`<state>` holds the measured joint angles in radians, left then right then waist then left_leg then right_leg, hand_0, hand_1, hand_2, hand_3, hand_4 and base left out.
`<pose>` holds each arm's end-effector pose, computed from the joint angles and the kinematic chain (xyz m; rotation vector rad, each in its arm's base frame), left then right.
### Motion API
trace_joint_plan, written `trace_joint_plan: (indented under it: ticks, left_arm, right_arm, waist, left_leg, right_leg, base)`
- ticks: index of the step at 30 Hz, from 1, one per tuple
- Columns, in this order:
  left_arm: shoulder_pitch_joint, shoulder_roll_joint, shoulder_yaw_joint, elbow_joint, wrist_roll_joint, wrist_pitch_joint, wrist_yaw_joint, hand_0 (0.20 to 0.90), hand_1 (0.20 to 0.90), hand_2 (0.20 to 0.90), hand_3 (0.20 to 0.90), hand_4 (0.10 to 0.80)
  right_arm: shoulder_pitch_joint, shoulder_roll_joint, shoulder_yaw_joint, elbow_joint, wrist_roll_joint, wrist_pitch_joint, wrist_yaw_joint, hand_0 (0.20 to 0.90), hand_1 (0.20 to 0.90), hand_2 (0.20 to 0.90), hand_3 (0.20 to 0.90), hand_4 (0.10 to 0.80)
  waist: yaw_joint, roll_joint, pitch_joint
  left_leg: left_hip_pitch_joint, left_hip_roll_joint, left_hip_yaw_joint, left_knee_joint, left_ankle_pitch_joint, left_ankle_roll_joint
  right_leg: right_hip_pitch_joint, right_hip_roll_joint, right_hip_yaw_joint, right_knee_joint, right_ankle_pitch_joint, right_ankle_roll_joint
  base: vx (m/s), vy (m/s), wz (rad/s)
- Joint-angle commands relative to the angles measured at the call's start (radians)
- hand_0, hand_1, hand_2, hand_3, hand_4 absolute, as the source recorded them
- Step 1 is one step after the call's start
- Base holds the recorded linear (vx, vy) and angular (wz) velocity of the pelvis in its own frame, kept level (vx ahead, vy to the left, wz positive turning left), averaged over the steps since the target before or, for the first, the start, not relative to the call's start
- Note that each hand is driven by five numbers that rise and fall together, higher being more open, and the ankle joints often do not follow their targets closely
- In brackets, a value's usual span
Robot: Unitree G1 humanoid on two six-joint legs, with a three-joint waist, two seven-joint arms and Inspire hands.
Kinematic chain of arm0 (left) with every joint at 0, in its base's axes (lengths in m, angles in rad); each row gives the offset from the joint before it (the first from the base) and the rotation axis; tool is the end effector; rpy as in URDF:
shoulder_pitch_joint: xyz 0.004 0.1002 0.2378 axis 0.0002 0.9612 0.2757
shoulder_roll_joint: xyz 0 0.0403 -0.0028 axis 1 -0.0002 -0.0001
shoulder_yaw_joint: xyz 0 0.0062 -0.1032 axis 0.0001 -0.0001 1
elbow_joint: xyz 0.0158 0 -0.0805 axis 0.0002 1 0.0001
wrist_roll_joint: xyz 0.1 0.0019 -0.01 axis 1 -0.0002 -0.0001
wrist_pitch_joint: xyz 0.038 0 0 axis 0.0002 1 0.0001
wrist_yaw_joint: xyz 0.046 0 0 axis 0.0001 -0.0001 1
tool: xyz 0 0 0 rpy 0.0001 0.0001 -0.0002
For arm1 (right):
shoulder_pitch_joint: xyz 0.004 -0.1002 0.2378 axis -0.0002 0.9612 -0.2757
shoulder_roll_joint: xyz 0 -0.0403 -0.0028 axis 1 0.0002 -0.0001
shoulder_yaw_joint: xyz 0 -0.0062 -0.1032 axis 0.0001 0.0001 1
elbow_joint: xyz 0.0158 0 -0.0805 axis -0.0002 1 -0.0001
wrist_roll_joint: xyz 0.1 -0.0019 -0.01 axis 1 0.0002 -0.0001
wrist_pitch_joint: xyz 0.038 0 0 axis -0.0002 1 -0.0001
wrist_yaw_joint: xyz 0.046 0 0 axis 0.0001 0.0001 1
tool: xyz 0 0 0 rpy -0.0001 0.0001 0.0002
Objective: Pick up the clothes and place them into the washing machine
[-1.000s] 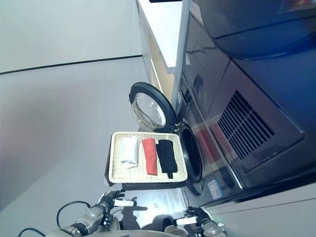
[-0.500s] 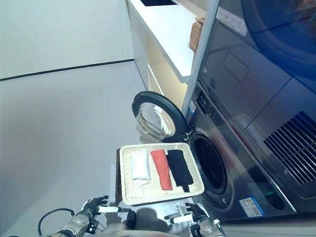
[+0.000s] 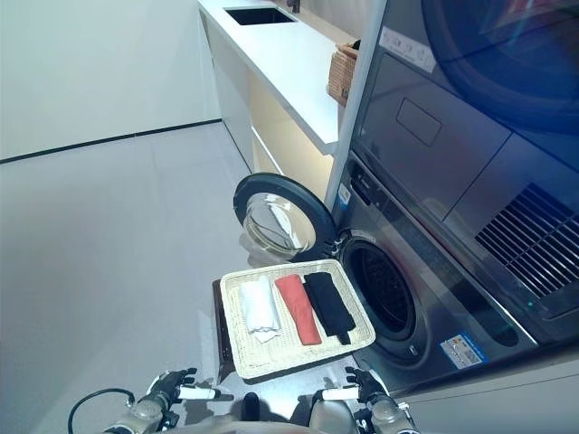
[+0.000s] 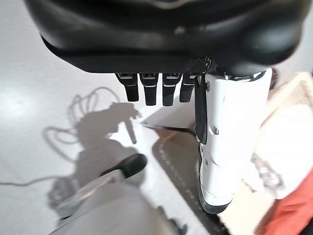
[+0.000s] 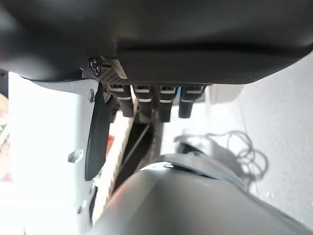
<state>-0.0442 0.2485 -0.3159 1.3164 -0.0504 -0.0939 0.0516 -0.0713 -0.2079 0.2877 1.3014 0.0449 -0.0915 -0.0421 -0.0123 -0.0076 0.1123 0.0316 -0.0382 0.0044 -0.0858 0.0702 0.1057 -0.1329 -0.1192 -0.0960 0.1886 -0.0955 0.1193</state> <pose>0.0750 0.2200 -0.1165 0.4065 1.1896 -0.0462 0.0879 -0.2056 -0.1165 -0.3558 1.1483 0.0636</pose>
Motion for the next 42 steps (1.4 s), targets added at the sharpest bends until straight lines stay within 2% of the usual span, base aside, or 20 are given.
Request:
trace_joint_plan:
  ticks: [1,8,10,11,12,13,14,16,18,20,23,30,32,33,34,35,36,37,38,42]
  left_arm:
    - [-0.051,-0.04,0.028,0.026,0.012,-0.05,-0.003,0.9,0.9,0.9,0.9,0.8]
    - [-0.046,-0.053,0.022,0.018,0.032,-0.048,-0.008,0.9,0.9,0.9,0.9,0.8]
    - [-0.055,-0.047,0.028,0.014,0.023,-0.049,-0.007,0.9,0.9,0.9,0.9,0.8]
    - [-0.056,-0.047,0.029,0.014,0.023,-0.049,-0.007,0.9,0.9,0.9,0.9,0.8]
    - [-0.072,-0.043,0.029,0.004,0.006,-0.049,-0.001,0.9,0.9,0.9,0.9,0.8]
    - [-0.073,-0.043,0.029,0.004,0.006,-0.049,-0.001,0.9,0.9,0.9,0.9,0.8]
    - [-0.075,-0.044,0.029,0.001,-0.002,-0.05,0.003,0.9,0.9,0.9,0.9,0.8]
    - [-0.064,-0.051,0.035,0.008,-0.009,-0.049,0.002,0.9,0.9,0.9,0.9,0.8]
    - [-0.051,-0.054,0.034,0.018,-0.006,-0.049,0.006,0.9,0.9,0.9,0.9,0.8]
    - [-0.043,-0.055,0.03,0.023,-0.003,-0.047,0.007,0.9,0.9,0.9,0.9,0.8]
    - [-0.039,-0.047,0.021,0.022,0.009,-0.046,0.009,0.9,0.9,0.9,0.9,0.8]
    - [-0.026,-0.038,0.021,0.015,0.028,-0.048,-0.001,0.9,0.9,0.9,0.9,0.8]
    - [-0.031,-0.023,0.021,-0.011,0.017,-0.05,0.002,0.9,0.9,0.9,0.9,0.8]
    - [-0.051,-0.007,0.019,-0.038,-0.006,-0.052,0.014,0.9,0.9,0.9,0.9,0.8]
    - [-0.052,-0.007,0.019,-0.038,-0.006,-0.052,0.014,0.9,0.9,0.9,0.9,0.8]
    - [-0.058,-0.002,0.018,-0.04,-0.009,-0.051,0.018,0.9,0.9,0.9,0.9,0.8]
    - [-0.083,0.011,0.023,-0.045,-0.029,-0.054,0.03,0.9,0.9,0.9,0.9,0.8]
    - [-0.084,0.011,0.024,-0.045,-0.029,-0.054,0.029,0.9,0.9,0.9,0.9,0.8]
    - [-0.095,0.0,0.022,-0.069,-0.069,-0.059,0.035,0.9,0.9,0.9,0.9,0.8]
    - [-0.106,-0.016,-0.023,-0.123,-0.115,-0.072,0.043,0.9,0.9,0.9,0.9,0.8]
  right_arm:
    - [0.015,-0.086,-0.004,0.045,-0.031,-0.011,-0.026,0.9,0.9,0.9,0.9,0.8]
    - [0.012,-0.089,-0.002,0.067,-0.019,-0.015,-0.008,0.9,0.9,0.9,0.9,0.8]
    - [0.0,-0.09,-0.009,0.071,-0.008,-0.019,-0.008,0.9,0.9,0.9,0.9,0.8]
    - [-0.001,-0.09,-0.01,0.071,-0.008,-0.02,-0.008,0.9,0.9,0.9,0.9,0.8]
    - [-0.016,-0.099,-0.013,0.062,0.004,-0.018,-0.02,0.9,0.9,0.9,0.9,0.8]
    - [-0.016,-0.099,-0.014,0.062,0.004,-0.018,-0.02,0.9,0.9,0.9,0.9,0.8]
    - [-0.028,-0.104,-0.016,0.056,0.01,-0.019,-0.029,0.9,0.9,0.9,0.9,0.8]
    - [-0.035,-0.108,-0.02,0.058,0.029,-0.018,-0.029,0.9,0.9,0.9,0.9,0.8]
    - [-0.038,-0.116,-0.039,0.071,0.054,-0.017,-0.031,0.9,0.9,0.9,0.9,0.8]
    - [-0.044,-0.127,-0.05,0.081,0.062,-0.013,-0.033,0.9,0.9,0.9,0.9,0.8]
    - [-0.049,-0.127,-0.063,0.073,0.076,-0.013,-0.041,0.9,0.9,0.9,0.9,0.8]
    - [-0.098,-0.143,-0.061,0.084,0.053,-0.001,-0.045,0.9,0.9,0.9,0.9,0.8]
    - [-0.148,-0.158,-0.052,0.075,0.05,0.001,-0.052,0.9,0.9,0.9,0.9,0.8]
    - [-0.217,-0.18,-0.036,0.064,0.036,0.008,-0.081,0.9,0.9,0.9,0.9,0.8]
    - [-0.219,-0.18,-0.036,0.065,0.036,0.008,-0.081,0.9,0.9,0.9,0.9,0.8]
    - [-0.243,-0.183,-0.028,0.066,0.035,0.011,-0.085,0.9,0.9,0.9,0.9,0.8]
    - [-0.267,-0.193,-0.017,0.058,0.041,0.007,-0.107,0.9,0.9,0.9,0.9,0.8]
    - [-0.268,-0.193,-0.017,0.059,0.041,0.007,-0.107,0.9,0.9,0.9,0.9,0.8]
    - [-0.343,-0.219,-0.004,0.057,0.048,0.01,-0.129,0.9,0.9,0.9,0.9,0.8]
    - [-0.469,-0.269,0.036,0.077,0.041,0.016,-0.164,0.9,0.9,0.9,0.9,0.8]
  waist:
    - [0.027,-0.006,-0.048]
    - [0.026,-0.006,-0.068]
    - [0.026,-0.019,-0.044]
    - [0.024,-0.019,-0.045]
    - [0.04,-0.029,0.0]
    - [0.039,-0.029,0.0]
    - [0.046,-0.035,0.011]
    - [0.057,-0.035,-0.001]
    - [0.064,-0.014,-0.022]
    - [0.064,0.005,-0.049]
    - [0.055,0.014,-0.067]
    - [0.085,0.025,-0.077]
    - [0.104,0.035,-0.045]
    - [0.131,0.05,0.011]
    - [0.13,0.05,0.009]
    - [0.126,0.045,0.023]
    - [0.12,0.036,0.06]
    - [0.12,0.036,0.059]
    - [0.129,0.044,0.104]
    - [0.124,0.066,0.137]
  left_leg:
    - [0.061,0.027,-0.033,0.033,-0.083,-0.116]
    - [0.065,0.048,-0.058,0.045,-0.092,-0.139]
    - [-0.009,0.051,-0.048,0.221,-0.074,-0.174]
    - [-0.013,0.052,-0.049,0.227,-0.077,-0.175]
    - [-0.105,0.035,-0.076,0.376,-0.005,-0.189]
    - [-0.11,0.035,-0.078,0.38,-0.006,-0.189]
    - [-0.14,0.021,-0.088,0.403,-0.003,-0.182]
    - [-0.141,0.009,-0.096,0.298,-0.039,-0.163]
    - [-0.122,0.033,-0.088,0.121,-0.013,-0.156]
    - [-0.093,0.042,-0.084,0.028,0.011,-0.154]
    - [-0.062,0.04,-0.069,0.016,0.007,-0.153]
    - [-0.023,0.008,-0.029,0.021,-0.04,-0.122]
    - [-0.046,0.014,0.0,0.045,-0.051,-0.109]
    - [-0.093,0.024,0.029,0.073,-0.057,-0.111]
    - [-0.099,0.024,0.028,0.077,-0.058,-0.111]
    - [-0.134,0.017,0.032,0.11,-0.062,-0.115]
    - [-0.183,0.003,0.019,0.181,-0.078,-0.115]
    - [-0.187,0.004,0.019,0.185,-0.08,-0.115]
    - [-0.248,0.001,0.02,0.214,-0.079,-0.116]
    - [-0.378,-0.004,0.021,0.257,-0.061,-0.117]
  right_leg:
    - [0.121,0.037,-0.006,-0.212,0.184,-0.017]
    - [0.179,0.072,0.009,-0.243,0.15,-0.045]
    - [0.196,0.078,0.006,-0.24,0.137,-0.067]
    - [0.195,0.078,0.005,-0.24,0.137,-0.067]
    - [0.203,0.073,0.01,-0.234,0.143,-0.081]
    - [0.201,0.074,0.008,-0.234,0.143,-0.081]
    - [0.201,0.07,0.012,-0.234,0.146,-0.083]
    - [0.209,0.07,0.027,-0.256,0.145,-0.072]
    - [0.226,0.078,0.04,-0.27,0.133,-0.056]
    - [0.242,0.078,0.041,-0.274,0.114,-0.047]
    - [0.248,0.065,0.035,-0.274,0.104,-0.04]
    - [0.246,0.001,0.054,-0.25,0.11,0.003]
    - [0.154,-0.006,0.032,-0.118,0.1,0.013]
    - [0.045,-0.039,-0.097,-0.048,0.119,0.016]
    - [0.039,-0.039,-0.098,-0.045,0.118,0.016]
    - [0.027,-0.046,-0.128,-0.07,0.127,0.01]
    - [0.01,-0.036,-0.087,-0.085,0.133,-0.011]
    - [0.008,-0.035,-0.087,-0.084,0.133,-0.012]
    - [-0.04,-0.046,-0.113,-0.076,0.146,-0.024]
    - [-0.172,-0.049,-0.122,-0.031,0.155,-0.03]
  base:
    - [0.171,-0.095,0.37]
    - [0.099,-0.093,0.21]
    - [0.002,-0.108,0.08]
    - [-0.103,-0.091,0.13]
    - [-0.095,-0.053,0.15]
    - [-0.105,-0.074,0.04]
    - [0.046,-0.018,0.02]
    - [0.151,0.011,-0.09]
    - [0.21,0.072,-0.05]
    - [0.18,0.092,-0.01]
    - [0.118,0.075,-0.22]
    - [0.083,0.083,-0.31]
    - [-0.195,0.061,-0.35]
    - [-0.297,0.05,-0.64]
    - [-0.294,0.025,-1.18]
    - [-0.128,-0.066,-0.99]
    - [-0.127,-0.066,-0.67]
    - [-0.226,-0.08,0.26]
    - [-0.165,-0.022,0.42]
    - [-0.214,-0.001,0.06]
